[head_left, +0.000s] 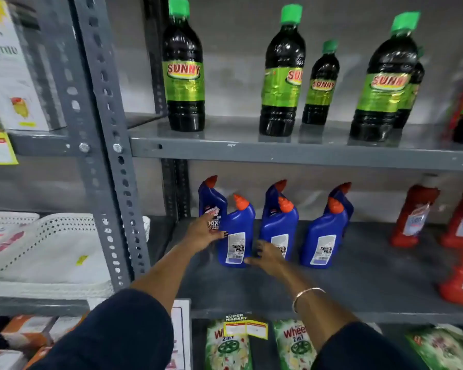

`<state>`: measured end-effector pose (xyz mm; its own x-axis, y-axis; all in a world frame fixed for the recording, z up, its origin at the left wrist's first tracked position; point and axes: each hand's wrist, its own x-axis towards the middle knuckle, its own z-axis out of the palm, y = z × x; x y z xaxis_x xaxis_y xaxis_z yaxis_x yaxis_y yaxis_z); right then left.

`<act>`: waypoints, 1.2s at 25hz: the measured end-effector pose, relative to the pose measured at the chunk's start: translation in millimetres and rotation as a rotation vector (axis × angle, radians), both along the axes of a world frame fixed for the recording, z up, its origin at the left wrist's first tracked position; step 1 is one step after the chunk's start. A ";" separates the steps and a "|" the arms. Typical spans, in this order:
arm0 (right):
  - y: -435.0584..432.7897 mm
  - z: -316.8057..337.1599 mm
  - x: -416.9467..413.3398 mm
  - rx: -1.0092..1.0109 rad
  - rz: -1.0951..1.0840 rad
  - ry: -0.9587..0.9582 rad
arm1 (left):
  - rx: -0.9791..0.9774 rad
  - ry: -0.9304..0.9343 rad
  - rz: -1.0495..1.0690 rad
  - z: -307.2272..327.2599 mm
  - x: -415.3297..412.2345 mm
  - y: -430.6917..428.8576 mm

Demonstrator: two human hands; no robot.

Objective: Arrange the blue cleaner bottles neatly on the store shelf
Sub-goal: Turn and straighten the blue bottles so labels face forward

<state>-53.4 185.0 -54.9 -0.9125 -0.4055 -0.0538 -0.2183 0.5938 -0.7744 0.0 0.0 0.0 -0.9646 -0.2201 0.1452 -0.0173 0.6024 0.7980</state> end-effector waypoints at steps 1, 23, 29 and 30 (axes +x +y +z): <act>-8.7 -4.0 -1.9 -0.022 -0.013 0.012 | 0.007 0.009 -0.017 -1.0 -8.7 -5.0; -101.0 8.3 8.9 -0.234 -0.283 0.137 | 0.346 0.015 0.584 35.2 -48.1 28.5; -74.9 20.3 -12.6 -0.484 -0.090 -0.179 | 0.659 0.018 0.041 42.6 -26.8 -14.5; -68.9 21.0 -16.1 -0.487 -0.003 -0.221 | 0.672 0.011 -0.004 41.1 -24.2 -25.0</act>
<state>-69.5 116.1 -33.9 -0.9021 -0.4285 -0.0508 -0.0177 0.1544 -0.9879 -24.2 -25.0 41.1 -0.9649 -0.2622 -0.0125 -0.0061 -0.0254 0.9997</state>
